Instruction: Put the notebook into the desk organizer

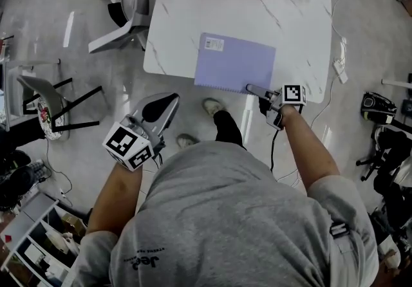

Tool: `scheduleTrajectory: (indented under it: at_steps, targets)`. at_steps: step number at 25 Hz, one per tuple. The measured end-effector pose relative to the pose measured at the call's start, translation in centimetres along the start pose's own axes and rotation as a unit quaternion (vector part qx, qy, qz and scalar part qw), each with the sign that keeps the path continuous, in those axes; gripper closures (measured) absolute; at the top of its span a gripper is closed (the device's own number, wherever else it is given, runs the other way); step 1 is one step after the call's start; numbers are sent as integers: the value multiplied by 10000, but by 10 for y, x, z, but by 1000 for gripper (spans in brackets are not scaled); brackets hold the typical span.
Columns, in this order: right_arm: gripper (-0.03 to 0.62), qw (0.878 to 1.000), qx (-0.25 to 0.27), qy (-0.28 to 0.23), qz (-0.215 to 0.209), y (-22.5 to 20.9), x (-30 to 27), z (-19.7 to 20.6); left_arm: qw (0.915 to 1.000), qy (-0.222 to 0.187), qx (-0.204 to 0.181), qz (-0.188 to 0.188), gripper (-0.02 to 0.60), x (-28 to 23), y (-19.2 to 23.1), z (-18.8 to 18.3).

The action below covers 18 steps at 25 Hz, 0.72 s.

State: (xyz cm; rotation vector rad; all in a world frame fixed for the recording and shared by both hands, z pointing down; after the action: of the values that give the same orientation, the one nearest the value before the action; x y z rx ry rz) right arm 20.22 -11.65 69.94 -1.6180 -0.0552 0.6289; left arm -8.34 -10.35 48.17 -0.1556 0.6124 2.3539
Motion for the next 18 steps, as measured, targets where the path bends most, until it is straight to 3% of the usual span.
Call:
scheduleTrajectory:
  at_steps: [2, 3, 7, 8, 11, 14, 18]
  targets:
    - [295, 9999, -142, -44, -10, 1, -1, -1, 10000, -15, 32, -9, 523, 1, 3, 2]
    - [393, 9996, -251, -89, 2, 1, 1, -1, 10000, -19, 40, -13, 523, 1, 4, 3]
    - [459, 9979, -611, -135, 142, 2, 8, 3, 10000, -48, 68, -45, 523, 2, 6, 1]
    - [509, 9980, -613, -45, 140, 7, 9, 6, 9999, -71, 89, -52, 523, 4, 6, 1]
    - [531, 9989, -390, 252, 50, 31, 10, 20, 9998, -127, 169, -59, 523, 9, 7, 4]
    - [544, 9996, 60, 155, -227, 64, 13, 23, 9993, -130, 336, -5, 523, 10, 3, 8]
    - [549, 9938, 554, -252, -932, 122, 4, 14, 9947, -12, 1026, 31, 522, 3, 4, 22]
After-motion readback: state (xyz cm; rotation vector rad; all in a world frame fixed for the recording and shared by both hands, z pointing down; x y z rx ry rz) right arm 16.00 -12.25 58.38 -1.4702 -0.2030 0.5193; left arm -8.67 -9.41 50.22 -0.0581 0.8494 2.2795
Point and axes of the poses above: the fingertips, and each gripper's own axes: x backward along the fingers, y to its left, z out of its underside, the point moved 4 cm from there along x, backward along the fingers, and after that the axes turned 6 degrees about -y, right-handed, at the moved point
